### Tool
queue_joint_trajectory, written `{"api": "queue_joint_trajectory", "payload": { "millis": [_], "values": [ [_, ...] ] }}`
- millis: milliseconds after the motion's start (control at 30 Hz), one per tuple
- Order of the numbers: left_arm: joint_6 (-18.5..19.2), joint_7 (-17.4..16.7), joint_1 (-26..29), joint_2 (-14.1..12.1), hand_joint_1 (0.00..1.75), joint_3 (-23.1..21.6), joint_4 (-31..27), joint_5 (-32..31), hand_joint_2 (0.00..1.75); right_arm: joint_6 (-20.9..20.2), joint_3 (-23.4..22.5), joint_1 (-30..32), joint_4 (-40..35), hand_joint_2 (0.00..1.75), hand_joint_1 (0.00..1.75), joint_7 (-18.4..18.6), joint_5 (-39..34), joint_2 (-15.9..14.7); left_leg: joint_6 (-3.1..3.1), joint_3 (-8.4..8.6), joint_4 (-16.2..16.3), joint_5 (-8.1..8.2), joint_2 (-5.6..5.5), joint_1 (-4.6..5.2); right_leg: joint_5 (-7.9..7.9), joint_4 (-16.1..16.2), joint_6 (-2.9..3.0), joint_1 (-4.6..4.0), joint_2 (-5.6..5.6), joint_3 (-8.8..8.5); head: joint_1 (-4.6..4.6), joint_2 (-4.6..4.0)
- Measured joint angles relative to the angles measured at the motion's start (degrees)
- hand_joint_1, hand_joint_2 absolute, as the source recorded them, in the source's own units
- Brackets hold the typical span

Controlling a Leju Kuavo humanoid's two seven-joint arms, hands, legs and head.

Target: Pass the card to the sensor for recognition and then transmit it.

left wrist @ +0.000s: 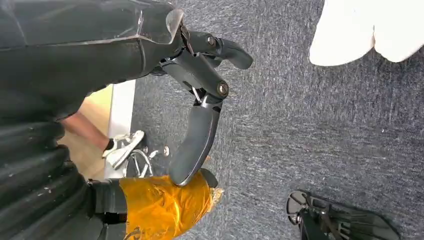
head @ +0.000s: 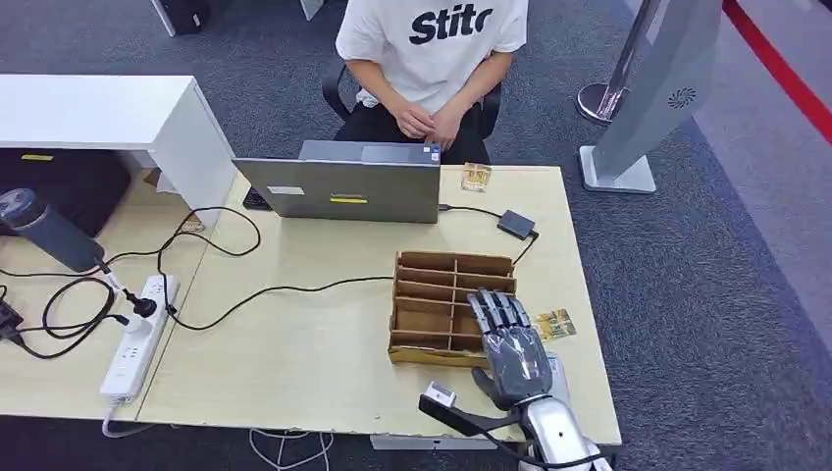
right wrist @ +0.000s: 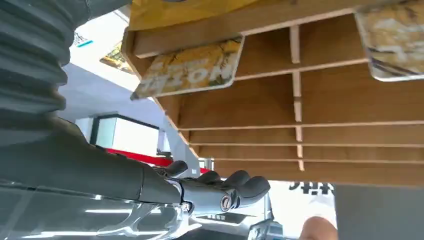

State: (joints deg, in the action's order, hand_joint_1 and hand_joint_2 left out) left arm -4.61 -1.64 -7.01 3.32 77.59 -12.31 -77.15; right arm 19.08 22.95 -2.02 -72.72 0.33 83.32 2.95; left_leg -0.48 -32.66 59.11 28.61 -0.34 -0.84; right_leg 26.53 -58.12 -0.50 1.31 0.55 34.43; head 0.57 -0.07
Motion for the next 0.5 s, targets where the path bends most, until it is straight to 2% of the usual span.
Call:
{"api": "queue_joint_trajectory", "payload": {
  "millis": [500],
  "values": [
    [-0.02, 0.00, 0.00, 0.00, 0.00, 0.00, 0.00, 0.02, 1.75, 0.46, -1.59, 0.20, 1.11, 1.75, 0.00, -1.79, 0.26, 1.11, 0.00, 0.01, 0.00, 0.00, 0.00, 0.00, 0.00, 0.00, 0.00, 0.00, 0.01, 0.00, 0.02, 0.00]
  ]
}}
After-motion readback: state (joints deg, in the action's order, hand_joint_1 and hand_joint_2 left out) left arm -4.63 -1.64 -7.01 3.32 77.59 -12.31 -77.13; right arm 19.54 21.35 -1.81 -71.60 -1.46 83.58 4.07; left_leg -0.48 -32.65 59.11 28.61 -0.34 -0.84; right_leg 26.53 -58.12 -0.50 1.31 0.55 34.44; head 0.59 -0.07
